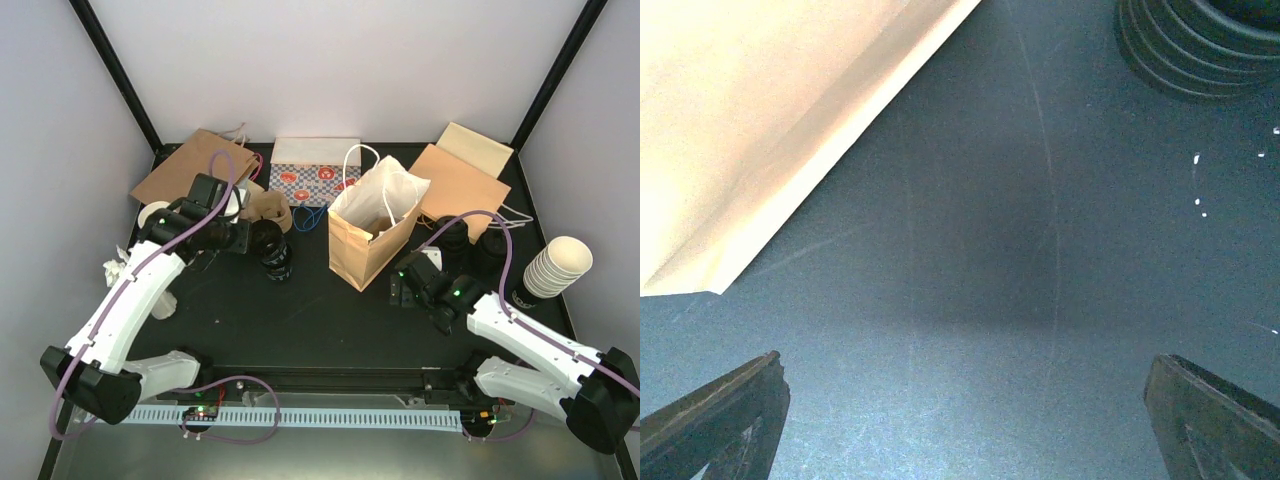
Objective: Pack the takeout coffee
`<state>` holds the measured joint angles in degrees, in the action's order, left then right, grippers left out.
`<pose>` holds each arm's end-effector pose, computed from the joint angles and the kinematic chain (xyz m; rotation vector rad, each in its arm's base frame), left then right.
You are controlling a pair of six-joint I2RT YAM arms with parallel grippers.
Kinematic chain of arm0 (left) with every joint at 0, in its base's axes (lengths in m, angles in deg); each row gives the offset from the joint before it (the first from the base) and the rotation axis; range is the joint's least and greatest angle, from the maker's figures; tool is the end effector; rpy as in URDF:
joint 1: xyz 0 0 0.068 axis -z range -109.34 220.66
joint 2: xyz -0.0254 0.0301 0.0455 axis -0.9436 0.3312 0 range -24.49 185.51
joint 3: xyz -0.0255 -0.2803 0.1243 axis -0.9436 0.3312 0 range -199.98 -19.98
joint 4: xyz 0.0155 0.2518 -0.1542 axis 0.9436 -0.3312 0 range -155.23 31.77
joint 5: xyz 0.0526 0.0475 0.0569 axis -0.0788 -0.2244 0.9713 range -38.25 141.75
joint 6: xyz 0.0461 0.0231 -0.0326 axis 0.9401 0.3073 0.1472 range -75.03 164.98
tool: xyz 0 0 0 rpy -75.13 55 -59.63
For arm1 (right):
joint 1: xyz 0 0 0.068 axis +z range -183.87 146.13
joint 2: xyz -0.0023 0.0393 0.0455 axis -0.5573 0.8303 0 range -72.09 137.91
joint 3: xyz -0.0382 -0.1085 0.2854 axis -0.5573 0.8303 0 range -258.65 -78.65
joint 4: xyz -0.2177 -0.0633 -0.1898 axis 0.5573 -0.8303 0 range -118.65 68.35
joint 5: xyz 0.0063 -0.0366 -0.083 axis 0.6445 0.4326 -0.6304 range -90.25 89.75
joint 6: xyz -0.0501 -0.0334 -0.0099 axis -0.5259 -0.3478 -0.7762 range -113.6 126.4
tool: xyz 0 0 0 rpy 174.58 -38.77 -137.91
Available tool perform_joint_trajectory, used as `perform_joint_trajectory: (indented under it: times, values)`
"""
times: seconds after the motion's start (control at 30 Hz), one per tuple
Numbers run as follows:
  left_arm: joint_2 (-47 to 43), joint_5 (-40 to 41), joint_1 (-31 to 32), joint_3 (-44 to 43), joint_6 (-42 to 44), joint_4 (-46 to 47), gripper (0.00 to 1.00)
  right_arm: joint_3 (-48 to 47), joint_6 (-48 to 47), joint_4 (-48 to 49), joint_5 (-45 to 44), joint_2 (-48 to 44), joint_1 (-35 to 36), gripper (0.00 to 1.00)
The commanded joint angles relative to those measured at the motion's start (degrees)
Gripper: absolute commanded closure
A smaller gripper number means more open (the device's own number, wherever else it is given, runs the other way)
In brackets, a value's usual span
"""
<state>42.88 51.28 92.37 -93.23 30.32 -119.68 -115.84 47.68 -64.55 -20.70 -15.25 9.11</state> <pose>0.2282 -0.0913 0.3801 0.1609 2.5562 -0.2576 0.1535 0.1212 0.2229 0.0746 2.5532 0.0768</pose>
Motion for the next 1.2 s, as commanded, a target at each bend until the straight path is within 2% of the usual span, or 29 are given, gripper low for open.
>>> perform_joint_trajectory:
  times: [0.0, 0.17, 0.3, 0.73, 1.03, 1.17]
  values:
    - [-0.3, -1.0, -0.4, 1.3, 1.3, 2.5, 0.98, -1.7, 1.0, -0.3, -1.3, -0.4, -0.2, 0.00]
    - [1.3, -1.1, -0.4, -0.5, 0.6, 1.2, 0.98, -1.8, 1.2, -1.0, -1.3, -0.9, -0.2, 0.00]
    - [-1.2, -0.9, -0.4, -0.6, 0.6, -0.6, 0.98, -1.7, 1.4, -0.9, -1.1, -1.2, -0.2, 0.00]
    - [-21.1, 11.2, -1.8, 12.3, -5.9, -3.2, 0.99, -2.3, 1.6, -1.1, -1.9, -0.7, -0.2, 0.00]
    - [-23.6, 5.8, -5.6, 25.7, -13.7, 6.8, 0.98, -1.3, 3.1, -1.4, -1.6, -1.3, -0.2, 0.00]
    - [-20.7, 7.9, -5.6, 27.5, -16.2, 10.0, 0.98, -0.9, 3.4, -1.6, -1.7, -1.7, -0.3, 0.00]
